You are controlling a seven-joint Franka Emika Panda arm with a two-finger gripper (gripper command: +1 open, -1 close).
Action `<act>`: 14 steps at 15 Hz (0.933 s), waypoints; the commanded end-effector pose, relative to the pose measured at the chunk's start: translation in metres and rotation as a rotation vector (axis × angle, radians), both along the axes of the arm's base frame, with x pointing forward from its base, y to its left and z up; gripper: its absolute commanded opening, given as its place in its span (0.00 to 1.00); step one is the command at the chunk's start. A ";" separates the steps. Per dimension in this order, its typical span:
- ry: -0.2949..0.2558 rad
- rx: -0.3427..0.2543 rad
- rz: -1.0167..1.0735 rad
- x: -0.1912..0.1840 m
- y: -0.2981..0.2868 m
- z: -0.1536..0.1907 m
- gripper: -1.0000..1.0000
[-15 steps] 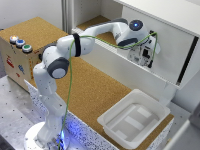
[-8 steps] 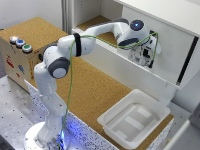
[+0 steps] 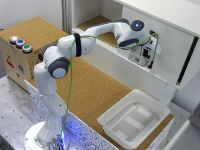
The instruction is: Move the door all the way to the left and let go
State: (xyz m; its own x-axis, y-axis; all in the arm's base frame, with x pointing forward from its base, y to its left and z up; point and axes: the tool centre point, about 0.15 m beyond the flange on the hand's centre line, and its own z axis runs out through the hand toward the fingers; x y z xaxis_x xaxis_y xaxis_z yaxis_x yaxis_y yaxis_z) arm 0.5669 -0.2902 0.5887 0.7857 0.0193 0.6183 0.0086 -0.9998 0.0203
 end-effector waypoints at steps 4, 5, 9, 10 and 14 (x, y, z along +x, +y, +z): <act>0.060 0.047 0.006 -0.011 0.014 0.000 0.00; 0.062 0.034 0.001 -0.012 0.019 -0.001 0.00; 0.076 0.017 -0.008 -0.011 0.044 -0.006 0.00; 0.081 0.023 -0.006 -0.010 0.051 -0.007 0.00; 0.075 0.030 0.001 -0.010 0.077 -0.008 0.00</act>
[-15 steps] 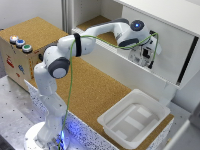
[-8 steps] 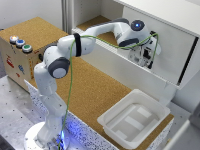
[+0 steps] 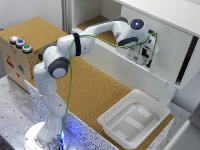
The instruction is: Move the door all the way to the left and let go
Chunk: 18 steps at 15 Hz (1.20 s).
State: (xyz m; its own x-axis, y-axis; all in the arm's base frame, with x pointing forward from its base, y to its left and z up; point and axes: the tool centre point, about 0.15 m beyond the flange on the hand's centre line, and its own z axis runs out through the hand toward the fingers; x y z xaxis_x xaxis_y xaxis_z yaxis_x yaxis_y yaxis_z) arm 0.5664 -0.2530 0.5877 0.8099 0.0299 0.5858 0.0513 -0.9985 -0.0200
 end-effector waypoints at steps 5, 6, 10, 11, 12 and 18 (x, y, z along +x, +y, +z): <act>0.034 -0.040 -0.033 -0.008 0.068 -0.010 0.00; 0.031 -0.047 -0.033 -0.008 0.073 -0.010 0.00; 0.025 -0.073 -0.020 -0.009 0.094 -0.012 0.00; 0.026 -0.071 -0.015 -0.010 0.098 -0.013 0.00; 0.024 -0.080 -0.016 -0.010 0.102 -0.013 0.00; 0.022 -0.091 -0.004 -0.009 0.130 -0.013 0.00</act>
